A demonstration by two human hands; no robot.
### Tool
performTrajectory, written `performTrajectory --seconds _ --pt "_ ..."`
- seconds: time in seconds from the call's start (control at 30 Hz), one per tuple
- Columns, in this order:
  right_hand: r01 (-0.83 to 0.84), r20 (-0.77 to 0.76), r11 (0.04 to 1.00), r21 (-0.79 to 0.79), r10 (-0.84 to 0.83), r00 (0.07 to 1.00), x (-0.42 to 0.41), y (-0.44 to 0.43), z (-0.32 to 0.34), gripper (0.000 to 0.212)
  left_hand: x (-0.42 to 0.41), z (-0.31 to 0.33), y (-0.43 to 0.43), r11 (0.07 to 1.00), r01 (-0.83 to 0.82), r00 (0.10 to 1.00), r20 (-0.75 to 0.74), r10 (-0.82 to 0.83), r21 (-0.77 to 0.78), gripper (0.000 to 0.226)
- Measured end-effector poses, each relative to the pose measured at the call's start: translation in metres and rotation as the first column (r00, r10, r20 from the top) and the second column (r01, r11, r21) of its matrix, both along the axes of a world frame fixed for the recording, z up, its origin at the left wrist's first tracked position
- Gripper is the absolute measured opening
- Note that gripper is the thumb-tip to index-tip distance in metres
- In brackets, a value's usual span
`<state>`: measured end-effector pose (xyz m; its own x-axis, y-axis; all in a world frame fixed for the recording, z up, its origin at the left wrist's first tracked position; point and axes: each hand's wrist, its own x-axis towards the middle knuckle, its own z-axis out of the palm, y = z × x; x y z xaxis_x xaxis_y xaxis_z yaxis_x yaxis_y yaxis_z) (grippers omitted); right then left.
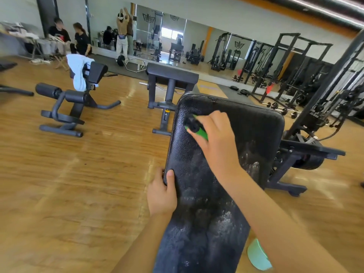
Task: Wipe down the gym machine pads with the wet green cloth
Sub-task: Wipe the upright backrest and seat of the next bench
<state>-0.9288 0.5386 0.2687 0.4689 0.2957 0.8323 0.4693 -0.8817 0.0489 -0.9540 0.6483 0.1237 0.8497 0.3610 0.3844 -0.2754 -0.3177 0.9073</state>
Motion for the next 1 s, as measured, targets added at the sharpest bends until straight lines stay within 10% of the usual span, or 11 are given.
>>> performTrajectory --seconds 0.27,0.57,1.0 --pt "-0.096 -0.04 0.982 -0.162 0.09 0.995 -0.033 -0.011 -0.069 0.018 0.004 -0.004 0.0 1.0 -0.018 0.999 0.029 0.018 0.014 0.046" --pt "-0.013 0.066 0.978 0.21 -0.001 0.998 0.003 -0.024 0.011 0.027 0.003 -0.002 -0.001 1.0 -0.029 0.999 0.042 0.028 0.008 0.047" --pt "-0.016 -0.121 0.989 0.148 0.034 0.992 -0.043 -0.037 -0.071 0.024 0.006 -0.005 0.0 0.997 -0.064 0.996 0.061 0.061 0.047 0.053"
